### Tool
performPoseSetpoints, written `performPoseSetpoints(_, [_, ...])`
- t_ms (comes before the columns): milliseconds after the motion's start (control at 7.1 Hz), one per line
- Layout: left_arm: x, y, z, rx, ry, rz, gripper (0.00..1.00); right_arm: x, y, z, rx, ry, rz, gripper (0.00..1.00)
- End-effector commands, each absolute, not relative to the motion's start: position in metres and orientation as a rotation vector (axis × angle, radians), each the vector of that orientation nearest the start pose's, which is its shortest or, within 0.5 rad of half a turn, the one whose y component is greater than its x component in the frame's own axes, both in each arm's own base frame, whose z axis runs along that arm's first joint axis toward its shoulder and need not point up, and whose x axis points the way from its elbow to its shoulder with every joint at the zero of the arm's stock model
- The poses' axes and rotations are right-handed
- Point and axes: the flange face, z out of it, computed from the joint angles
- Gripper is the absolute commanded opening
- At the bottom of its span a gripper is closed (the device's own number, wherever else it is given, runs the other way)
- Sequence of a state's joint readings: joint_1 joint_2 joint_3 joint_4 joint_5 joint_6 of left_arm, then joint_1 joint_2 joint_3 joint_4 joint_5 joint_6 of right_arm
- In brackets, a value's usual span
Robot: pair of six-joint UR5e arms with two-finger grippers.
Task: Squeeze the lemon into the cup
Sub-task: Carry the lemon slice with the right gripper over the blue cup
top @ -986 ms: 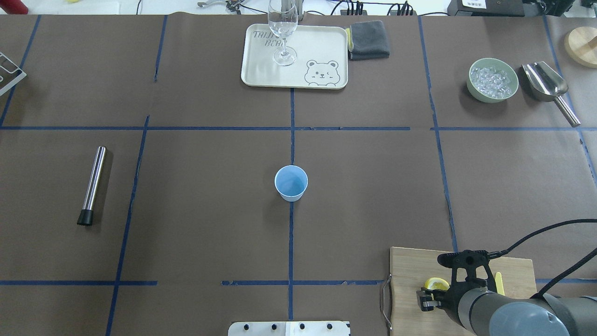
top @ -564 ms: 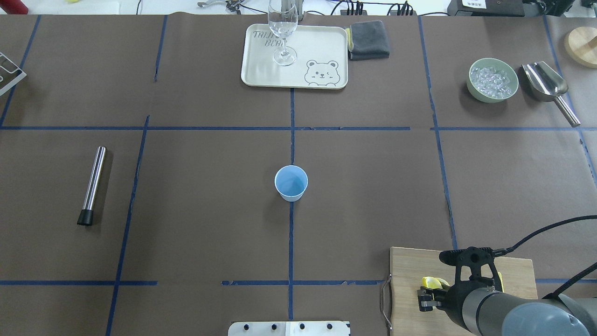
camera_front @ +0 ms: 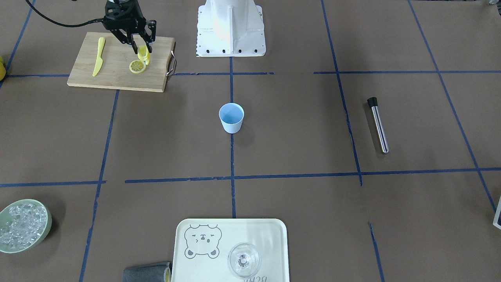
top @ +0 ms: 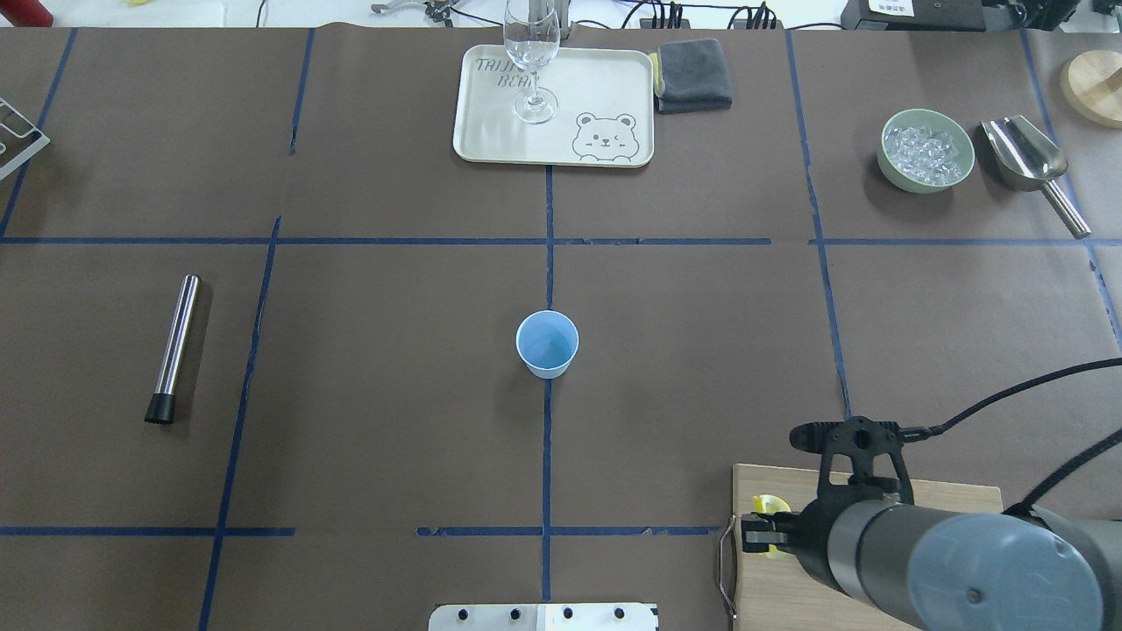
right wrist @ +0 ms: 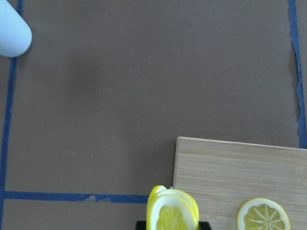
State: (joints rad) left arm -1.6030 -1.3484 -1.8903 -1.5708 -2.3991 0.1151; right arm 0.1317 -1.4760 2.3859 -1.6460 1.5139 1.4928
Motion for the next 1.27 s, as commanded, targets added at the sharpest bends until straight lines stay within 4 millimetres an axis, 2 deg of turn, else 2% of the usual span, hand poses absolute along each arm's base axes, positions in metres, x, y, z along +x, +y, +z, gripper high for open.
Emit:
performPoseSetpoints(0, [-0.073,-0.400,0.596,0.153,0.819,0.119,1.00,-0.426,-0.237,0.168,0.113,-0.784,0.142,0.00])
performPoseSetpoints(141, [-0.073,-0.400,0.595,0.155,0.817,0.119,1.00,-0.428,-0.266,0.135,0.064,-0.790,0.179,0.00])
performPoseSetpoints(564, [-0.074,-0.399,0.597,0.151,0.818,0.116,1.00,-0.496,-0.359,0.073,0.089,-0.744,0.263,0.00])
performPoseSetpoints(705, [-0.074,-0.399,0.598,0.149,0.818,0.115,1.00,-0.522,-0.383,0.075,0.101,-0.753,0.274,0.00])
performPoseSetpoints(845, [-0.073,-0.396,0.600,0.144,0.820,0.113,1.00,-0.541,-0.399,0.087,0.104,-0.751,0.283,0.00])
performPoseSetpoints(1127, [-0.073,-0.391,0.604,0.135,0.821,0.109,1.00,-0.550,-0.402,0.090,0.099,-0.740,0.282,0.00])
